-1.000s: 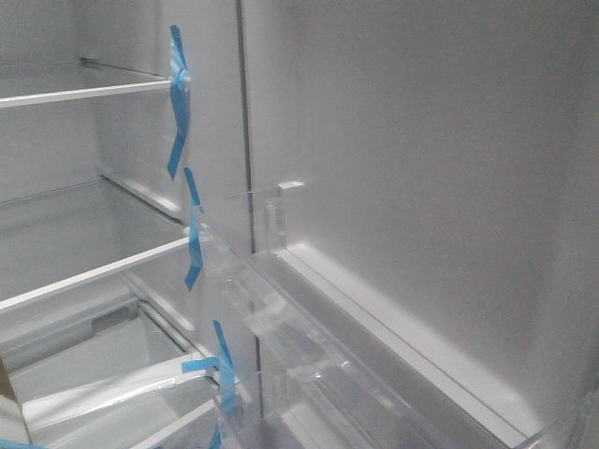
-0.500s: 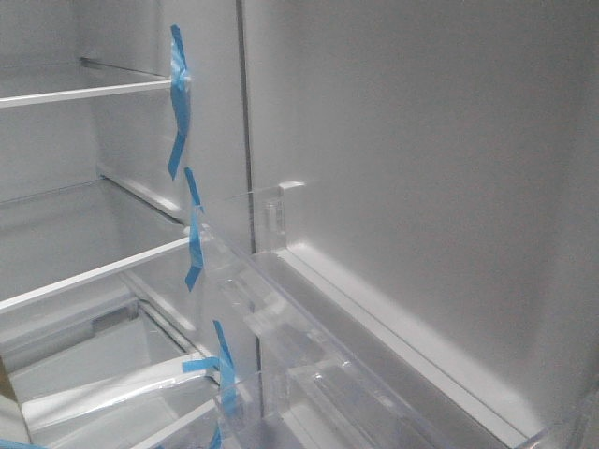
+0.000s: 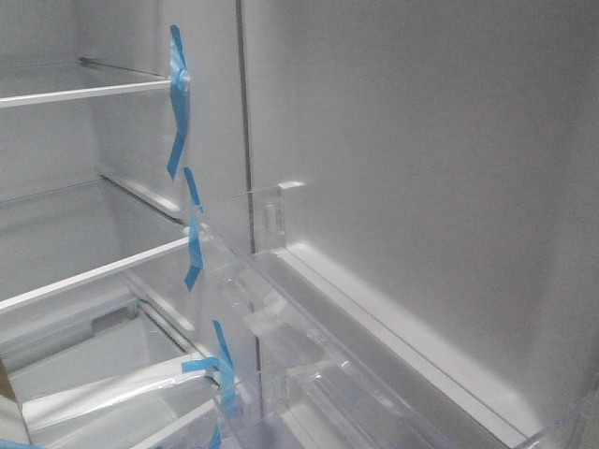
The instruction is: Close fridge door
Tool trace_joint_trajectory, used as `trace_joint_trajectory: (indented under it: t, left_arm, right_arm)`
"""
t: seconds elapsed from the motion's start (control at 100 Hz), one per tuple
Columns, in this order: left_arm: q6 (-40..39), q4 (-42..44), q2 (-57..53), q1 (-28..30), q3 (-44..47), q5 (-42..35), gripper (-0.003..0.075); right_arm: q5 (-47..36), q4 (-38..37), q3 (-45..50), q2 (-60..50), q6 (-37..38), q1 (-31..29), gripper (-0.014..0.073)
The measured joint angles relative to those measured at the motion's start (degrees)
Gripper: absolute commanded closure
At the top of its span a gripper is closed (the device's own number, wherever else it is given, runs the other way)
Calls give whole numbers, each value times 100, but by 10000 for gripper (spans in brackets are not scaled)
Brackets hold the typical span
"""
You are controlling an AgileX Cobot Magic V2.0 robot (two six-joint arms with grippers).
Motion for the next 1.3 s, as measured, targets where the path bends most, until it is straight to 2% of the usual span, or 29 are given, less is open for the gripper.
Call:
trace_joint_trajectory:
  t: [0.61,0.92,1.3]
  left_arm:
    - [0,0,0,0,0,0,740]
    - [0,0,0,0,0,0,740]
    - [0,0,0,0,0,0,740]
  right_arm:
    - [0,33,84,0,231,1208,639]
    - [0,10,97,-6,306,1557,639]
    - [0,-319,516,296,733,2304,639]
